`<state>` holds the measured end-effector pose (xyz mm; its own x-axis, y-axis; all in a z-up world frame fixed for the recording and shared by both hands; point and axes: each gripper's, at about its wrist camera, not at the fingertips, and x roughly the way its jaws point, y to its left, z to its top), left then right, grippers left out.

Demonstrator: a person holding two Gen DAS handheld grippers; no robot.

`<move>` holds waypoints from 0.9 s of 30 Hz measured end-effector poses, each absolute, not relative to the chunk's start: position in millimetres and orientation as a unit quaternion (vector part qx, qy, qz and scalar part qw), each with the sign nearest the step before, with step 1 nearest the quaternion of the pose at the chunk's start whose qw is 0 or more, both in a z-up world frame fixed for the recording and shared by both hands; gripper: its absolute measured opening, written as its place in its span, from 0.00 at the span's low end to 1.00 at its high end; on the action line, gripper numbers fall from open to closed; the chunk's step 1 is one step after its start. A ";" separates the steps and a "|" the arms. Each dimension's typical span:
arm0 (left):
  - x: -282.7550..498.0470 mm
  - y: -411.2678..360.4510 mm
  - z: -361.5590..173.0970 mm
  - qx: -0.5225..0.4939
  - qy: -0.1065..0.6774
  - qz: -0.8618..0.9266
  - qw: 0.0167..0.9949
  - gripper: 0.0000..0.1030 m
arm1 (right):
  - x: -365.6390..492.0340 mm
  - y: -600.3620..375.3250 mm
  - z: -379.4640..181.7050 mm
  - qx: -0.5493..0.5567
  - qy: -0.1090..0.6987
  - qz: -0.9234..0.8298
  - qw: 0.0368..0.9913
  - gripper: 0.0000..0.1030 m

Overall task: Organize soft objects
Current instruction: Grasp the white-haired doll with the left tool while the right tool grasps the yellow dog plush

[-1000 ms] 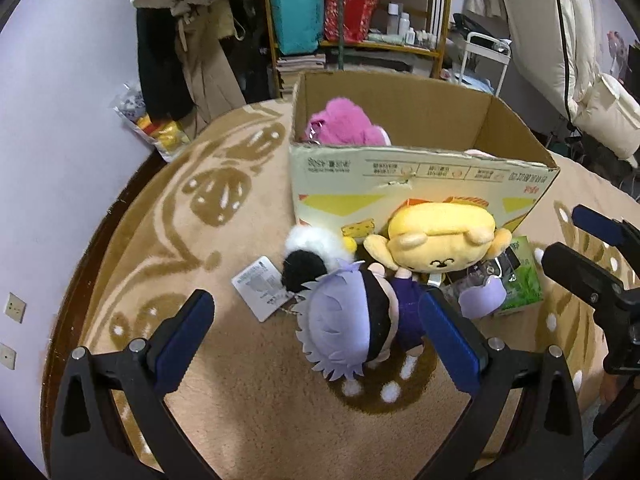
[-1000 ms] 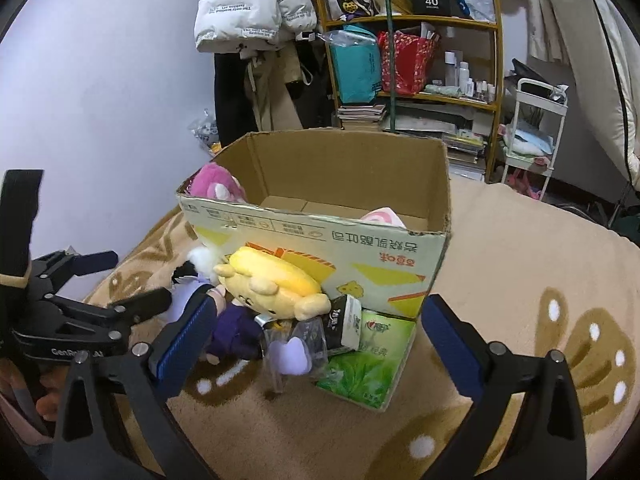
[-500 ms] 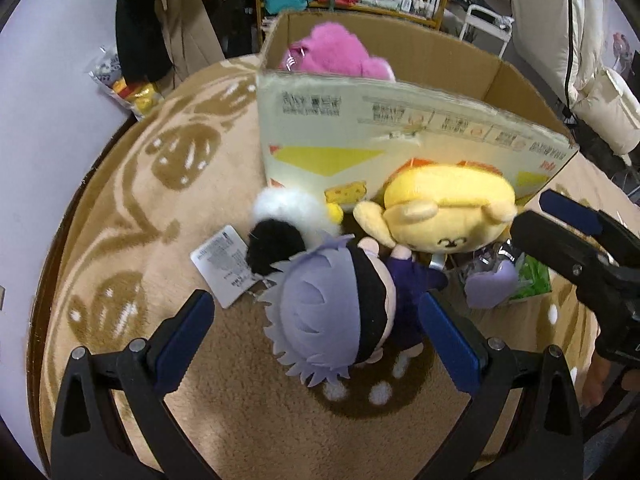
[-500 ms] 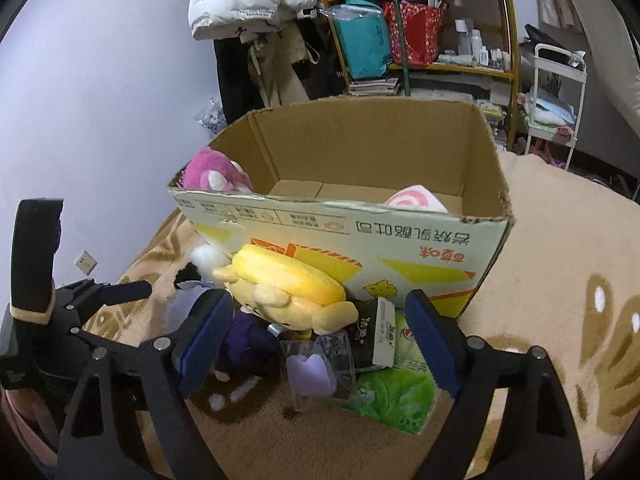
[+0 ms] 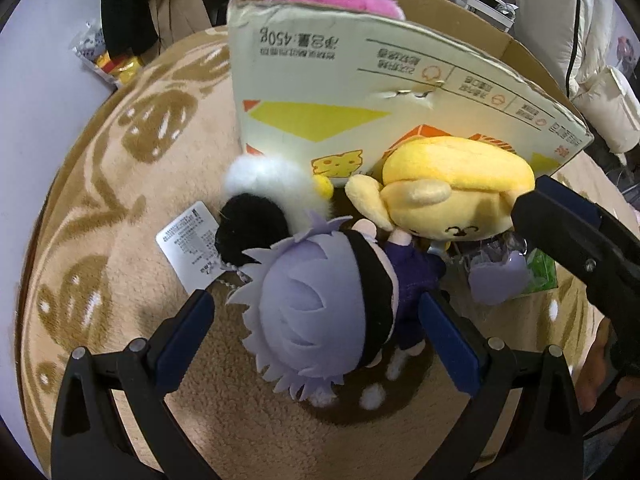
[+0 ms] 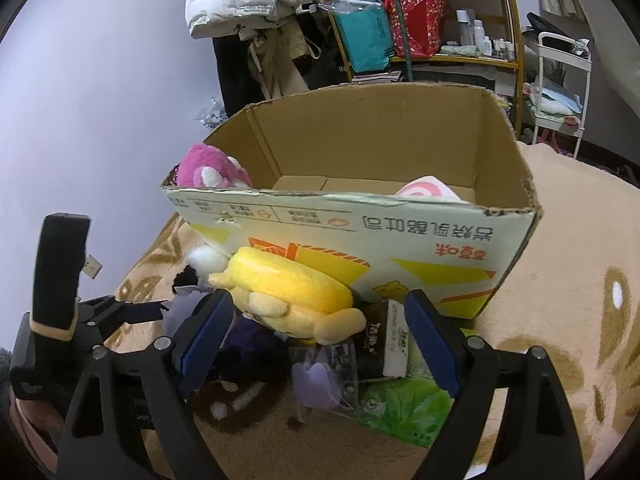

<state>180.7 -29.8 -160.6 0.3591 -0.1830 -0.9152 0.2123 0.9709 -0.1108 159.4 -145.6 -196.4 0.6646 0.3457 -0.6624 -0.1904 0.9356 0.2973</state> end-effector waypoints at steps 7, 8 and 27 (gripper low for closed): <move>182.3 -34.0 -165.6 0.021 0.558 -0.122 0.820 0.98 | 163.3 -142.4 -200.3 0.094 0.389 0.148 0.905 0.78; 182.6 -34.5 -165.9 0.022 0.559 -0.123 0.820 0.97 | 163.4 -141.9 -200.9 0.088 0.389 0.147 0.905 0.77; 167.4 -34.5 -154.2 0.003 0.556 -0.149 0.817 0.53 | 158.2 -132.4 -203.1 0.061 0.394 0.172 0.901 0.41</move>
<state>167.4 -34.5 -154.2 0.3365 -0.2401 -0.9106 0.2472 0.9556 -0.1606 158.2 -132.4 -203.1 0.6298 0.3579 -0.6894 -0.2617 0.9334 0.2454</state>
